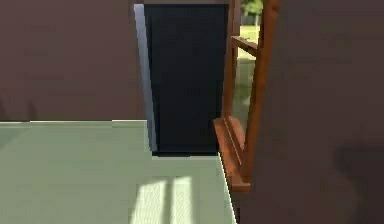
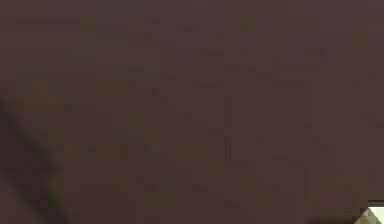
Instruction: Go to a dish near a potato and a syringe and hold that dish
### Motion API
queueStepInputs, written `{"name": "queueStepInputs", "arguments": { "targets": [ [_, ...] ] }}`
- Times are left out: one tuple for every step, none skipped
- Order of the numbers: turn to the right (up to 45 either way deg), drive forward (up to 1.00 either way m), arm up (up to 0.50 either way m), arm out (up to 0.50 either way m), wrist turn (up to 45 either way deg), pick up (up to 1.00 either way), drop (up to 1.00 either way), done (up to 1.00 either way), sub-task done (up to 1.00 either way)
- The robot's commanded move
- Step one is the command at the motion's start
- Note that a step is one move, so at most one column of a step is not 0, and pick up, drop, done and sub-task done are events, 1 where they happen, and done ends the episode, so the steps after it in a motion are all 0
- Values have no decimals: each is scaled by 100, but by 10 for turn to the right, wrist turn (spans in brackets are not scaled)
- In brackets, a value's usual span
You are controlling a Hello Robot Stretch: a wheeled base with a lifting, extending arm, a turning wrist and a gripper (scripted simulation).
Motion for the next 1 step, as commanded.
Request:
{"name": "queueStepInputs", "arguments": {
  "targets": [
    [-450, 0, 0, 0, 0, 0, 0, 0, 0]
  ]
}}
